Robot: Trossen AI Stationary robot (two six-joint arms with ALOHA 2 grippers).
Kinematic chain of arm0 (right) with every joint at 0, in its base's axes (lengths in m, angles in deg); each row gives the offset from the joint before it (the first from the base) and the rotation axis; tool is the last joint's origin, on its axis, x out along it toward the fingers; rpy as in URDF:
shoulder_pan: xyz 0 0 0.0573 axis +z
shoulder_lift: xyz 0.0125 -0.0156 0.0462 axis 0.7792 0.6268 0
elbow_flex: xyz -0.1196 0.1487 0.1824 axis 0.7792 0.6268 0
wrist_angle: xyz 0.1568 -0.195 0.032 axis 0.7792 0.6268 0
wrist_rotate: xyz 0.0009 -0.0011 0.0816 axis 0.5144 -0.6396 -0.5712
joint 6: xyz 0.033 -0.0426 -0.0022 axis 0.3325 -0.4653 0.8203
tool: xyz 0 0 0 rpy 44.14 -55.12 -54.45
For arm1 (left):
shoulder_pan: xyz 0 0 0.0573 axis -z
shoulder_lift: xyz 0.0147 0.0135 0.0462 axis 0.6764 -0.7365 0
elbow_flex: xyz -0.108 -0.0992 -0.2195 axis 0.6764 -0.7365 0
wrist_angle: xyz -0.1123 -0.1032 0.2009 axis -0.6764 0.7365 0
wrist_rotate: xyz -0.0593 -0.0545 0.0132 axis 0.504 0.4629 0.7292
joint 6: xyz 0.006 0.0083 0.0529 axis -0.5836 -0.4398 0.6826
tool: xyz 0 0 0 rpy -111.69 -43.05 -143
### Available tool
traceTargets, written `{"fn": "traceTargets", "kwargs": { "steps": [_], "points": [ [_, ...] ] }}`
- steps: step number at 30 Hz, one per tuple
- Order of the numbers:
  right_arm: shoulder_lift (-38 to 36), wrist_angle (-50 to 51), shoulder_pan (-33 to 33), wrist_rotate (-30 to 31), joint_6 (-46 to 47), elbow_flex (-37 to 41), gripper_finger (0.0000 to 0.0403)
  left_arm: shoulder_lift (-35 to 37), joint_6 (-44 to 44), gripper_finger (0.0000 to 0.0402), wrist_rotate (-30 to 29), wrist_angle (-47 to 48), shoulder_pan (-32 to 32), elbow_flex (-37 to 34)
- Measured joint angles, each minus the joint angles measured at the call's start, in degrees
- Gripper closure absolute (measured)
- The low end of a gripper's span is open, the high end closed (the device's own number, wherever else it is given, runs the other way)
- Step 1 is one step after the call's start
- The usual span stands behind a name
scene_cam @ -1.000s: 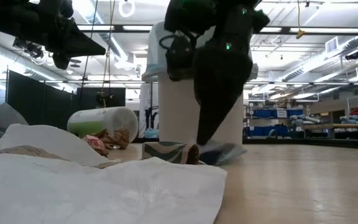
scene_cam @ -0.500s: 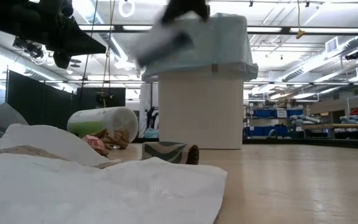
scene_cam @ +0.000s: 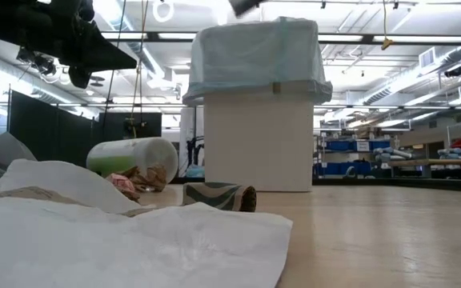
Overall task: Place trash/remove bag and relplace
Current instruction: Put the white paper into the trash bin, then put the brown napkin into the trash bin
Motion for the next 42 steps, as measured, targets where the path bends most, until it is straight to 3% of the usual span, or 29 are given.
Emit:
{"fn": "traceTargets", "kwargs": {
  "steps": [7,14,17,20,25,28,30,34,39,42],
  "points": [
    [1.9,6.0,-6.8,-17.0,0.0,0.2,0.0377,0.0,0.0,0.0394,0.0,-0.1,0.0,0.0],
    [3.3,4.3,-8.8,-23.4,-2.7,0.2,0.0249,0.0,0.0,0.0394,0.0,0.1,0.0,0.0],
    [3.1,3.1,-7.6,-32.4,-1.8,0.1,0.0195,0.0,-1.3,0.0394,0.0,0.1,0.0,0.0],
    [3.7,4.3,-3.9,-40.7,2.7,0.0,0.0173,0.0,-3.2,0.0394,0.0,0.0,0.0,0.0],
    [4.7,18.1,4.0,-40.6,13.9,3.8,0.0181,0.0,-4.5,0.0394,0.0,-0.2,0.0,0.0],
    [3.6,21.7,9.3,-36.6,20.1,10.1,0.0195,0.0,-4.5,0.0394,0.0,-0.1,0.0,0.0],
    [2.4,19.7,12.7,-30.4,23.6,15.9,0.0208,0.0,-4.5,0.0394,0.0,0.0,0.0,0.0],
    [-0.8,3.7,16.6,-23.2,28.7,31.9,0.0245,0.0,-4.4,0.0394,0.0,0.0,0.0,0.0],
    [-3.1,-43.9,15.6,-27.4,35.0,56.3,0.0289,0.0,-4.4,0.0394,0.0,0.5,0.0,0.0],
    [0.2,-68.4,12.9,-29.5,36.3,65.4,0.0299,0.0,-4.4,0.0394,0.0,1.7,0.0,0.0]
  ]
}}
